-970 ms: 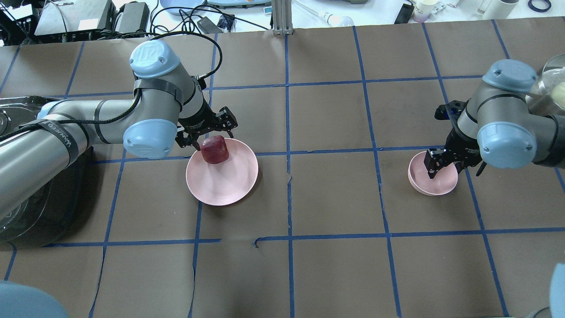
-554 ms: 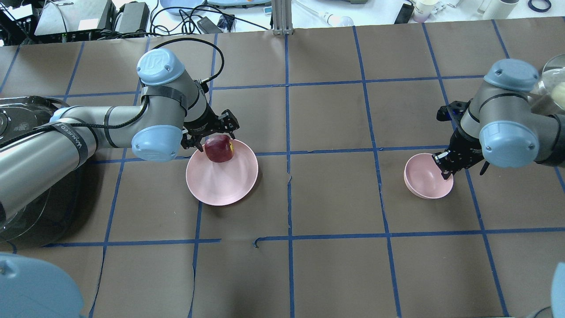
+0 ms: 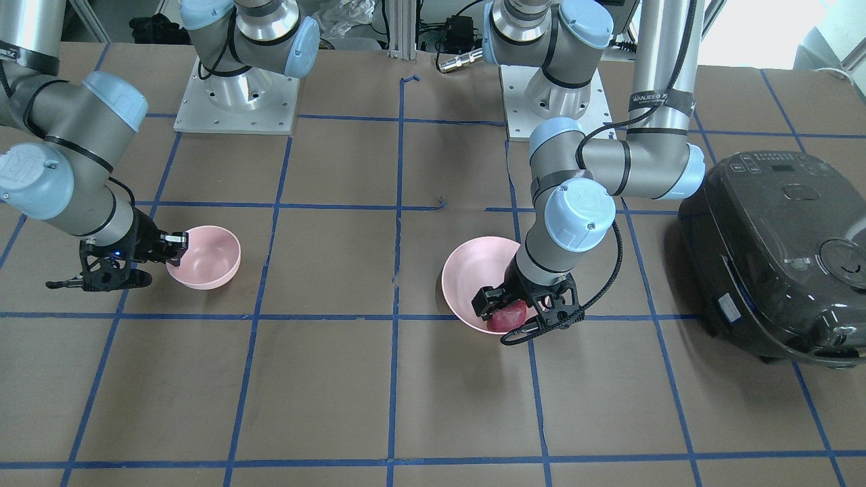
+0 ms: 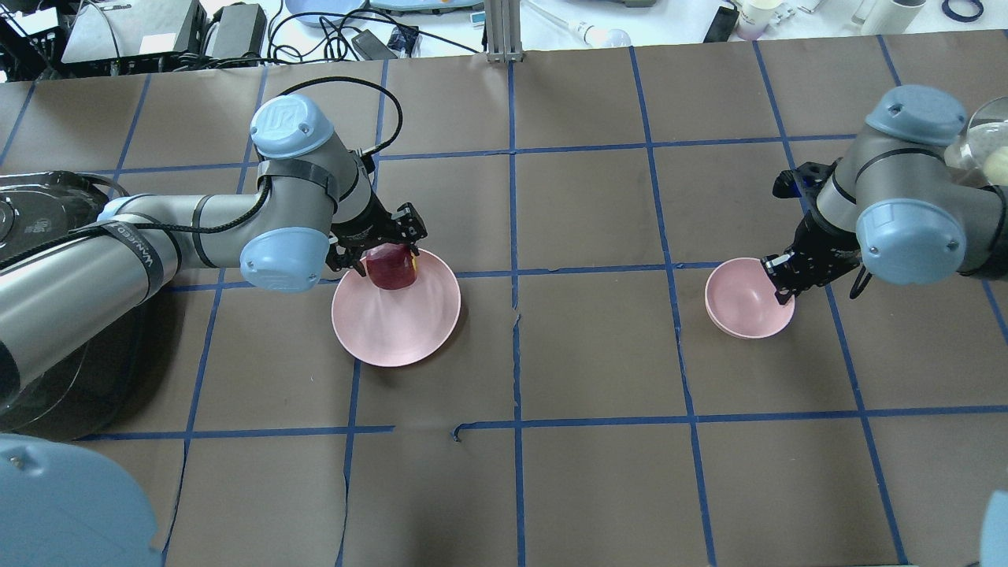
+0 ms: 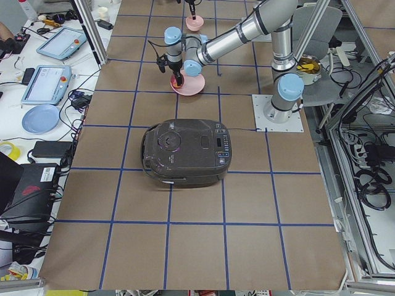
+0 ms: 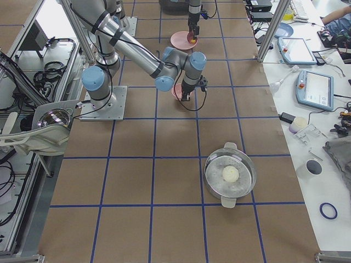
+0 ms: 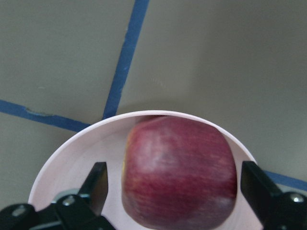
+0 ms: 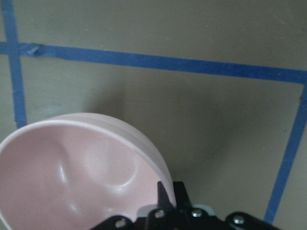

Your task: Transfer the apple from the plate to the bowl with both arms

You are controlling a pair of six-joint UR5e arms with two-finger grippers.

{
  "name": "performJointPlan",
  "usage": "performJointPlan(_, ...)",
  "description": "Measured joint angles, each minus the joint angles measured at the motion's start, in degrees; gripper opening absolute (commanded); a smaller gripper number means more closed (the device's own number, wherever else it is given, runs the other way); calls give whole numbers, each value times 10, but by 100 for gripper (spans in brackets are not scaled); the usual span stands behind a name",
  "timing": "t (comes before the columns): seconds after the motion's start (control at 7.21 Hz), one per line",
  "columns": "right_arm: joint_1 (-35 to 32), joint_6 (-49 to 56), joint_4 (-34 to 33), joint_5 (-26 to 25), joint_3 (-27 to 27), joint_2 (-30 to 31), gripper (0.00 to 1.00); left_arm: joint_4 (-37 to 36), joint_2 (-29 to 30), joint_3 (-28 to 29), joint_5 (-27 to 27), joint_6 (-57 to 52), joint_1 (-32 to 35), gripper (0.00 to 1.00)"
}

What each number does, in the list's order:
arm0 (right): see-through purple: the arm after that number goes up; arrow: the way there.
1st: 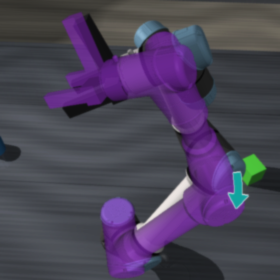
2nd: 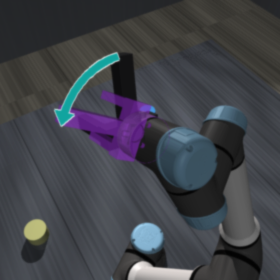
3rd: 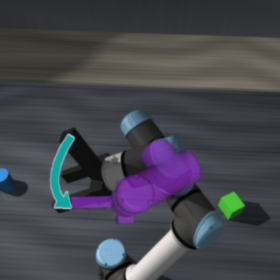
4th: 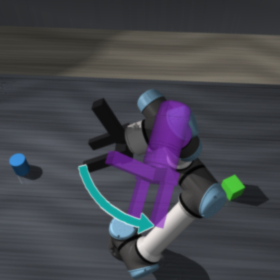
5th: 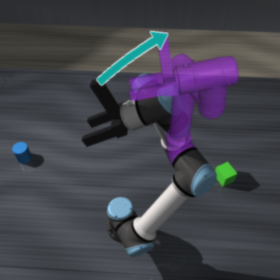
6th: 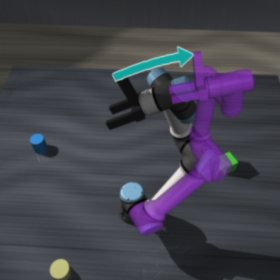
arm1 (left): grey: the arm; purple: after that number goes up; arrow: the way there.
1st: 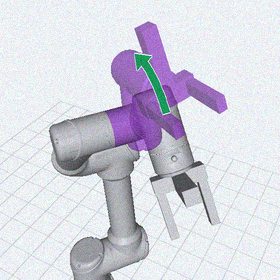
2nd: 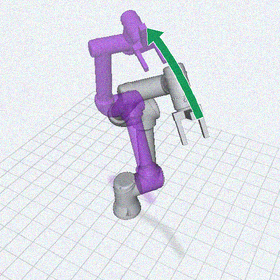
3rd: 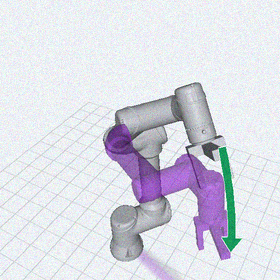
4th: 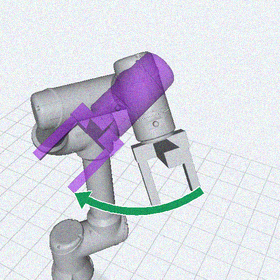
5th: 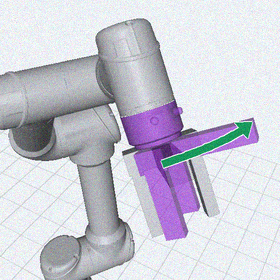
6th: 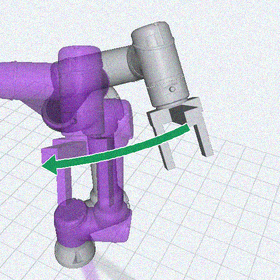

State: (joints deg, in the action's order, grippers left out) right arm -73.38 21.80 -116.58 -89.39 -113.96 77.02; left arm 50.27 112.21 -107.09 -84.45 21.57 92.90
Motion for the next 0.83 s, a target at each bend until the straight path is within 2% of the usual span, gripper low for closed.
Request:
performJointPlan(0.14, -31, -45, 7, 18, 5, 1, 0, 2, 1, -1, 1, -2, 0, 38)
performJointPlan(0.28, -64, -87, 9, 43, 7, 0, 0, 12, 0, -1, 1, -5, 0, 29)
performJointPlan(0.55, -104, -139, 13, 105, 7, -5, 0, 38, -11, 3, 1, -20, 0, 28)
performJointPlan(0.83, -118, -151, 18, 131, 4, -19, 0, 64, -31, 10, -26, -47, 0, 29)
